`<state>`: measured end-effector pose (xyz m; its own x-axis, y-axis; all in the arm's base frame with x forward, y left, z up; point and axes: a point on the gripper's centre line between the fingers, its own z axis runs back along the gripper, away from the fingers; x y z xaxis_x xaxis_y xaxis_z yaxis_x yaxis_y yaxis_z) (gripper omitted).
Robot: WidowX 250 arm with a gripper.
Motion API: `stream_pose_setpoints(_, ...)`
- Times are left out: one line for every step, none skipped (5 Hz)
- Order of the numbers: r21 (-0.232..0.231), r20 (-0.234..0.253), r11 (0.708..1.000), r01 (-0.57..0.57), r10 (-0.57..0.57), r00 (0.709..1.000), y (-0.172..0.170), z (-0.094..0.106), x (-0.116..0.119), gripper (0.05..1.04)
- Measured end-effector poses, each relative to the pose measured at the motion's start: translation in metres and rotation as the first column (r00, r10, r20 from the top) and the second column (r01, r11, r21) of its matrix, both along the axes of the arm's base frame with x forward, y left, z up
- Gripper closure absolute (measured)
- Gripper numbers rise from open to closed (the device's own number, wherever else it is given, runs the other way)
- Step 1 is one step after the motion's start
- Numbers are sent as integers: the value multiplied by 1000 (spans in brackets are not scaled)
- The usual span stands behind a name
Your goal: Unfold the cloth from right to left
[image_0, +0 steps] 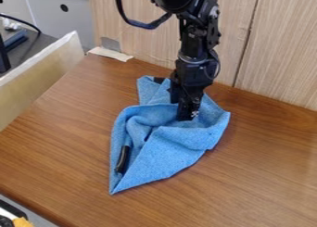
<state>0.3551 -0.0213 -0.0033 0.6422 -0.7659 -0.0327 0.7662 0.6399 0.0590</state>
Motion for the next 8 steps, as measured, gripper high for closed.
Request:
stream_pose_setpoints(0,6,1000,11,-11,1000,-1,1,2,731)
stream_pose_setpoints(-2,4,1000,7,-7,1000,-1,0,1,926)
stream_pose_setpoints(-3,-1,1000,4,-5,1000,-1,-1,-1,1022)
stream_pose_setpoints(0,25,1000,-1,1,1000,2,11,-4,1029)
stream_pose_setpoints(-3,77,999,-39,39,996,20,32,-5,1029)
stream_pose_setpoints(-36,116,991,-126,129,985,52,47,-14,1029)
stream_pose_setpoints(-58,121,972,-228,233,965,96,47,-25,1029)
stream_pose_setpoints(-65,112,936,-346,351,930,139,42,-43,1029)
